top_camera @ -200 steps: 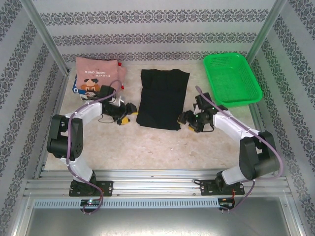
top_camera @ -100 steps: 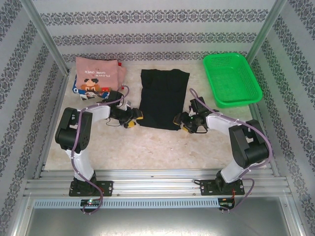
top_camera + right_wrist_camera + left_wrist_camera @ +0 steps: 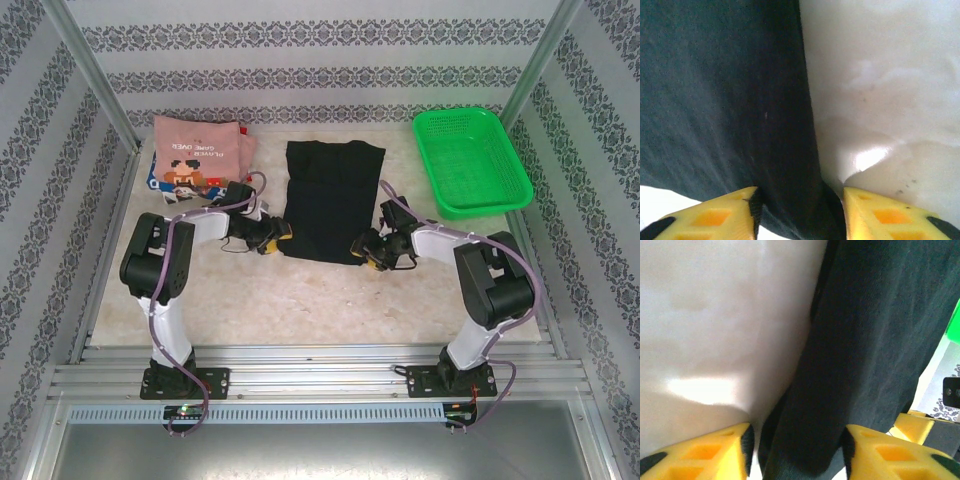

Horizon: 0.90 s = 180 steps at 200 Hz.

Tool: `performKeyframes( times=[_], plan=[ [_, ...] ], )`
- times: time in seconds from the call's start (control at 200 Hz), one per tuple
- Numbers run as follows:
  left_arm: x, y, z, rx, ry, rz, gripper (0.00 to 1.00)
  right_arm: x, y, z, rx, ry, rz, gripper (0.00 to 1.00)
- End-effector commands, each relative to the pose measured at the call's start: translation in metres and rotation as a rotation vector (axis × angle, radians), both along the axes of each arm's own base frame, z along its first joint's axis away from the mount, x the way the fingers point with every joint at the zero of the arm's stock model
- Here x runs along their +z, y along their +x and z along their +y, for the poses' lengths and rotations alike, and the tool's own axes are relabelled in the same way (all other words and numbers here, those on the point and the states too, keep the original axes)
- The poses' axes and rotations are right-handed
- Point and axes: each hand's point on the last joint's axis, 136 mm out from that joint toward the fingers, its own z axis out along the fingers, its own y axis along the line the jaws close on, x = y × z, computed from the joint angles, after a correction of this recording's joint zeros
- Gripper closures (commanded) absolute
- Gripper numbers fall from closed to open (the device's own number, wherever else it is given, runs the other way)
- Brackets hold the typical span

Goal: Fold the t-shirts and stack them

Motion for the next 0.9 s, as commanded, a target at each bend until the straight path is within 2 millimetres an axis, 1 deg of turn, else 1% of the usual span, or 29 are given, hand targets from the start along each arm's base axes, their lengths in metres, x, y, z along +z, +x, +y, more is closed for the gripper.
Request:
performKeyframes(
  times=[0.0, 0.06, 0.125, 0.19, 0.295, 0.43, 0.565, 0.744, 0.814, 0.894],
  plan=[
    [0.001, 0.013, -0.006, -0.007, 0.019, -0.039, 0.61, 0.008, 0.017, 0.012, 0.017, 0.028, -0.038, 0.63],
    [-0.001, 0.01, -0.002, -0.015, 0.041, -0.033, 0.73, 0.008, 0.018, 0.011, 0.014, 0.025, -0.033, 0.73],
    [0.0, 0.006, 0.001, -0.024, 0.057, -0.027, 0.82, 0.01, 0.017, 0.008, 0.007, 0.02, -0.026, 0.83],
    [0.002, -0.001, 0.008, -0.025, 0.074, -0.019, 0.87, 0.012, 0.014, 0.001, -0.006, 0.009, -0.018, 0.92],
    [0.007, -0.012, 0.019, -0.021, 0.096, -0.022, 0.93, 0.015, 0.008, -0.01, -0.032, 0.004, -0.011, 1.0],
    [0.015, -0.023, 0.019, -0.031, 0.088, -0.025, 0.95, 0.021, 0.0, -0.01, -0.037, 0.021, -0.003, 1.0],
    [0.012, -0.039, 0.02, -0.043, 0.087, -0.01, 0.95, 0.029, -0.013, -0.008, -0.035, 0.018, 0.009, 1.0],
    [0.006, -0.065, 0.024, -0.053, 0.088, 0.026, 0.96, 0.034, -0.041, -0.013, -0.058, 0.009, 0.046, 1.0],
    [0.009, -0.075, 0.026, -0.053, 0.086, 0.028, 0.96, 0.039, -0.052, -0.011, -0.055, 0.019, 0.054, 1.0],
    [0.017, -0.084, 0.026, -0.05, 0.076, 0.026, 0.97, 0.044, -0.064, -0.005, -0.032, 0.019, 0.061, 1.0]
  ],
)
